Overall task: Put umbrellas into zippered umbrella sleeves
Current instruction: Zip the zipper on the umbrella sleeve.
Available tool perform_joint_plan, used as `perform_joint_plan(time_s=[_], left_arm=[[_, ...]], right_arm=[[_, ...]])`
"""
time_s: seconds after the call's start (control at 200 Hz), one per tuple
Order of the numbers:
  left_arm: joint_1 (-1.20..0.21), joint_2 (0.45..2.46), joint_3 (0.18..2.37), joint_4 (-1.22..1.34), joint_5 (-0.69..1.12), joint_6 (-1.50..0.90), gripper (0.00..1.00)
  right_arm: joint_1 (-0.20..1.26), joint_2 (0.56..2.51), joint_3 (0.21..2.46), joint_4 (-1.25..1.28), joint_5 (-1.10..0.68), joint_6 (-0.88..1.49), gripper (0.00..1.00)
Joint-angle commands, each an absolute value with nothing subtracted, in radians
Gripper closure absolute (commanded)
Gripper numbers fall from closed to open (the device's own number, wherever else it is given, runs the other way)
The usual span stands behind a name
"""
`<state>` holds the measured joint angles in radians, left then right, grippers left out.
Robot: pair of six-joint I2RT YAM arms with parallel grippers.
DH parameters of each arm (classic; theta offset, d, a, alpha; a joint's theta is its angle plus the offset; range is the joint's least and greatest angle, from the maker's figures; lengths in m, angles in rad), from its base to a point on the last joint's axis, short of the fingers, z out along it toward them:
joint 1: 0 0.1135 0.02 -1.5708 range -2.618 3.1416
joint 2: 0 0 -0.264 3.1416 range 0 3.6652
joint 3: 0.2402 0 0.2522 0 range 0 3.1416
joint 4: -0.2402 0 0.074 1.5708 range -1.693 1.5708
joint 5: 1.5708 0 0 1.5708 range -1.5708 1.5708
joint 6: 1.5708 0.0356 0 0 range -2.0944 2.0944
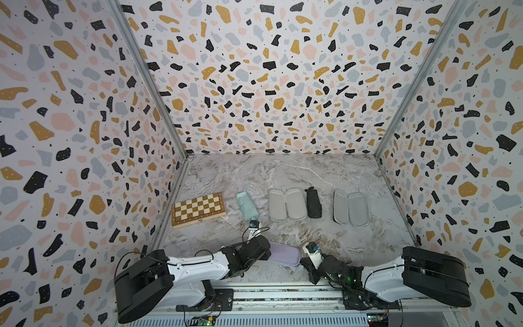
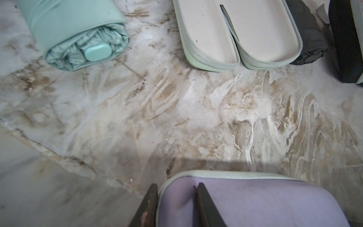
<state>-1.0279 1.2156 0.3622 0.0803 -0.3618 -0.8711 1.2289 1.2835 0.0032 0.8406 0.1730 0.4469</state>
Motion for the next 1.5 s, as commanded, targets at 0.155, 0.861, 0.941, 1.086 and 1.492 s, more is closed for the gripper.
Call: perform_joint_plan(time_s=[0.155, 0.861, 0.941, 1.086, 1.492], left_arm=[[-1.031, 1.327, 0.385, -0.023, -0.459, -0.859, 1.00], [-0.997, 1.286, 0.371, 0.000, -0.519, -0.832, 1.00], [-0.999, 1.288, 0.376, 0.001, -0.498, -0.825, 1.00], [-0.996, 1.300, 0.372, -0.008, -0.520, -0.824, 1.00], [-0.956, 1.270, 0.368, 0.018, -0.525, -0.801, 1.00]], right_arm=[[1.288, 1.261, 0.020, 0.807, 0.143, 0.457, 1.00], [1.373, 1.366, 0.080, 0.899, 0.092, 0.444, 1.00], [1.374, 1.397, 0.110, 0.892, 0.097, 0.427, 1.00], [1.386, 1.406, 0.121, 0.910, 0.075, 0.426, 1.00], [1.413, 1.333, 0.114, 0.842, 0.118, 0.396, 1.00]])
